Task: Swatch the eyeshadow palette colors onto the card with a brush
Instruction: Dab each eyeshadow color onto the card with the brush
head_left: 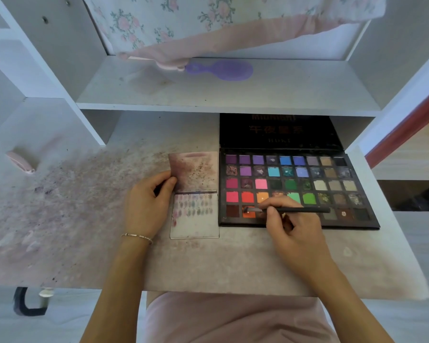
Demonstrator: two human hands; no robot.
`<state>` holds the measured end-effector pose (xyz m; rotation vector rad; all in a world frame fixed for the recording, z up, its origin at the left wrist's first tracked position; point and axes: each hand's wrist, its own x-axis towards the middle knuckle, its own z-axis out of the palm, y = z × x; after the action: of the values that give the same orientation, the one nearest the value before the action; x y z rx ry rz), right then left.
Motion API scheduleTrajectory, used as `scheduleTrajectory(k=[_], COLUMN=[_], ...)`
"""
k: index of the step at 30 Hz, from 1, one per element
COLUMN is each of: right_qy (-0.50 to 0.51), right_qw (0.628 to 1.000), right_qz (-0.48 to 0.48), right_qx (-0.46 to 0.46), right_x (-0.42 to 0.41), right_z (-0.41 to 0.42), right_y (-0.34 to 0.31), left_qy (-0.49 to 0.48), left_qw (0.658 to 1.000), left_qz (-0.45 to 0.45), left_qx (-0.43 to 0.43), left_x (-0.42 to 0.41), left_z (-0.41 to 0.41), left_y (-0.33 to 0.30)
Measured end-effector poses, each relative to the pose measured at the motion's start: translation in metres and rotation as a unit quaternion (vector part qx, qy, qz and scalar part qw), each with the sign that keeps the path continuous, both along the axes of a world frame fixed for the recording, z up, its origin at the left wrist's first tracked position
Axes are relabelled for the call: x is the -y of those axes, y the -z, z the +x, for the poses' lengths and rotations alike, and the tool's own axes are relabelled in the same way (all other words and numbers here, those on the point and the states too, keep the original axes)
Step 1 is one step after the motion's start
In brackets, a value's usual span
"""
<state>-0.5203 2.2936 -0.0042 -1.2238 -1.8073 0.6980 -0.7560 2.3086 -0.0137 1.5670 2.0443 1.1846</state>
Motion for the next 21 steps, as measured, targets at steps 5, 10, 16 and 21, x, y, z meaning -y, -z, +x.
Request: scheduleTrajectory(k=[5,10,16,21], right_qy=[0.015,0.006,-0.001,0.013], right_qw=[1.000,1.000,1.000,1.000], right_qz=[-0.010,0.000,0.004,-0.015], right_qx=[-0.004,0.002,-0.004,-0.017], right_x=[-0.0014,-0.0006,-0.0004,-0.0007], right_z=[-0.0001,-0.0005,-0.0006,0.0006], right_y=[0.0000,-0.0011,-0.0030,-0.0024], left_qy=[0.001,0.006,0.005,-0.001], left_qw=[1.000,1.000,1.000,1.000], left_qz=[0.004,0.006,0.010,0.002], left_qx=[0.004,0.006,-0.006,-0.008], left_x=[0.0005,0.0008,0.0006,0.0012], left_z=[0.0010,0.0009,0.0016,0.0019], left_y=[-0.0008,-0.0014,-0.0024,-0.0033])
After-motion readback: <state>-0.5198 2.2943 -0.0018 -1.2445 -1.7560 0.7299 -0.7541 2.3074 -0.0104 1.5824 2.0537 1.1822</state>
